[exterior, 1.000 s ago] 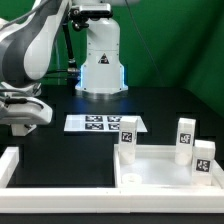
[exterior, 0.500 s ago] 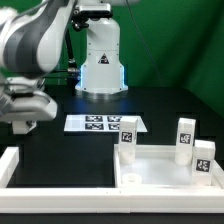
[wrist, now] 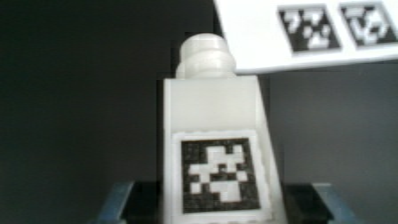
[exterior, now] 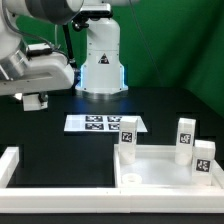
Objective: Assemble square table
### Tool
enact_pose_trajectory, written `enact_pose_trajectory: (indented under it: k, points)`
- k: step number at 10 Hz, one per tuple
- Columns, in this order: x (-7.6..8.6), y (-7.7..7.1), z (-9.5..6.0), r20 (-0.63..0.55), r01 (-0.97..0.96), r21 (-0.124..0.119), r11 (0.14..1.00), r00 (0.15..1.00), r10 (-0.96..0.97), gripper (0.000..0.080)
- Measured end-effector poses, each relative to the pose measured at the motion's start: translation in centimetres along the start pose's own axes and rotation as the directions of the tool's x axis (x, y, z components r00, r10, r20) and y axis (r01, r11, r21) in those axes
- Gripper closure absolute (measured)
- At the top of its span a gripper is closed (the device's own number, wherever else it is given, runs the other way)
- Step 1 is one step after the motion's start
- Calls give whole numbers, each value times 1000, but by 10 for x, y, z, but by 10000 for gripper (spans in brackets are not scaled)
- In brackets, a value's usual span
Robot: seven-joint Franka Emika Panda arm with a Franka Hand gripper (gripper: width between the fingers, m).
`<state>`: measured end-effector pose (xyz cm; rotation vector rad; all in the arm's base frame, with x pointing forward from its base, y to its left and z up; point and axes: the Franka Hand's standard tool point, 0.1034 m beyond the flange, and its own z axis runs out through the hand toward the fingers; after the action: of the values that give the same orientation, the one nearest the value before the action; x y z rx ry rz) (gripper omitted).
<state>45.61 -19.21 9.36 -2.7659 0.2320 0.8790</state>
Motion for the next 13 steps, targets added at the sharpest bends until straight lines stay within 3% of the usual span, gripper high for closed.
enact_pose_trajectory:
  k: [1,2,4,6,10,11,12,13]
  points:
    - [-1,-2,-3,-89,3,-10,1000,996,-4,510]
    - [5,-17,-12,-159,-18,-39,999,987,11,510]
    - [35,-92,-50,-329,-30,-86,996,944,0,509]
    - [50,-128,-80,-453,0,-130,991,890,-60,509]
    - [59,-114,-82,-688,-36,-168,985,720,-91,509]
    - [60,-120,-82,-722,-48,-161,986,686,-85,509]
    - [69,-138,-90,-783,-59,-144,988,617,-78,509]
    - [82,-151,-90,-836,-71,-143,987,543,-82,509]
